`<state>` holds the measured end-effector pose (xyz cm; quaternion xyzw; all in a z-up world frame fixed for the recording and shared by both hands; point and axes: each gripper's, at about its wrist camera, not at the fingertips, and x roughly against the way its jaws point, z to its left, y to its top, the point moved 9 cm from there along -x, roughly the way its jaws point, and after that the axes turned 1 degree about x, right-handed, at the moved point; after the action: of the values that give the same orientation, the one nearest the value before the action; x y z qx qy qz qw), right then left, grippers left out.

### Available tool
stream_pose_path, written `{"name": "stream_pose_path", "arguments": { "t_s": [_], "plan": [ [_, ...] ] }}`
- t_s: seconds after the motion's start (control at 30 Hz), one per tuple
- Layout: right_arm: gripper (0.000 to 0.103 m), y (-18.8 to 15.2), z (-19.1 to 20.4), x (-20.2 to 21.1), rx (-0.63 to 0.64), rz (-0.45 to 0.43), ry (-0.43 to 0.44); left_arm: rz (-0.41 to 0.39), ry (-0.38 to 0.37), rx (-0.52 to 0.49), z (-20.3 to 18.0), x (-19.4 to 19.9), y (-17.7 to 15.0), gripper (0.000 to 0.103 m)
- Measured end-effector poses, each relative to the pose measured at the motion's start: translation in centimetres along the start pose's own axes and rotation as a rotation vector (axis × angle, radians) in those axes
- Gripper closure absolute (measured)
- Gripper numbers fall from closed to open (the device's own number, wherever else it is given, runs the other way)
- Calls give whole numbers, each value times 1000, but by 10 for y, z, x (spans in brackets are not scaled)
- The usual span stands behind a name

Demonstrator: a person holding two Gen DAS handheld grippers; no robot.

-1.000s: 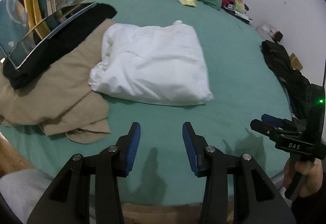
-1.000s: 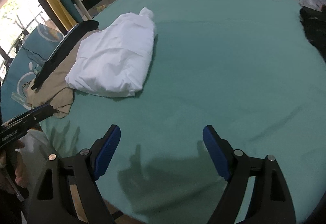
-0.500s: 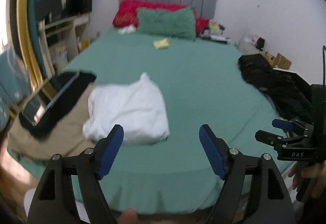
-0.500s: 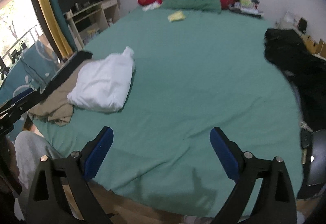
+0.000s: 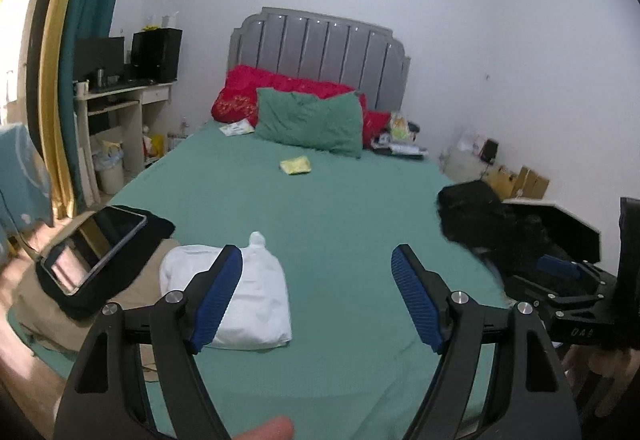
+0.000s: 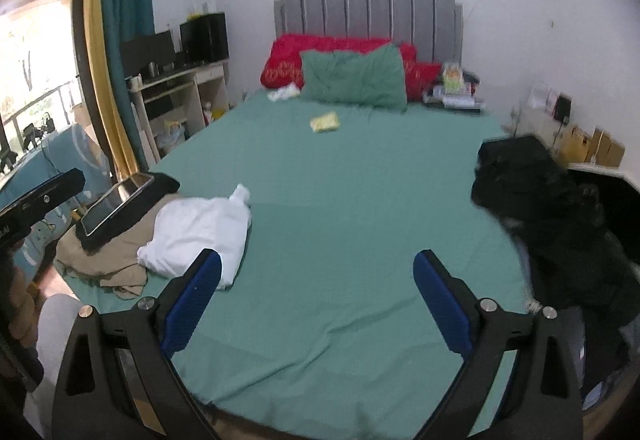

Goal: Fold large clothes

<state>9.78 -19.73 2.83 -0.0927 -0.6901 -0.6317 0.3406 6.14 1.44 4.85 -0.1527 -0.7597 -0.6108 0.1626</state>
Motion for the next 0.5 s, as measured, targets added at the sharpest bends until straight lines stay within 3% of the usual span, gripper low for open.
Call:
{"name": "stream_pose_path", "arguments": {
  "t_s": [0.1,0.2,0.3,0.5],
  "plan": [
    [7,3,7,4,13,-46,7,14,-25,2,4,-3,-9,23],
    [7,-2,20,-3,4,-56,60,15,0,-18,10,-4,-17,23],
    [7,-11,25,-12,18,-63,21,23,8,-26,14,-8,-25,23],
    [7,-23,33,-32,-7,-9,44,42,11,-31,24,-13,-33,23]
  ]
}}
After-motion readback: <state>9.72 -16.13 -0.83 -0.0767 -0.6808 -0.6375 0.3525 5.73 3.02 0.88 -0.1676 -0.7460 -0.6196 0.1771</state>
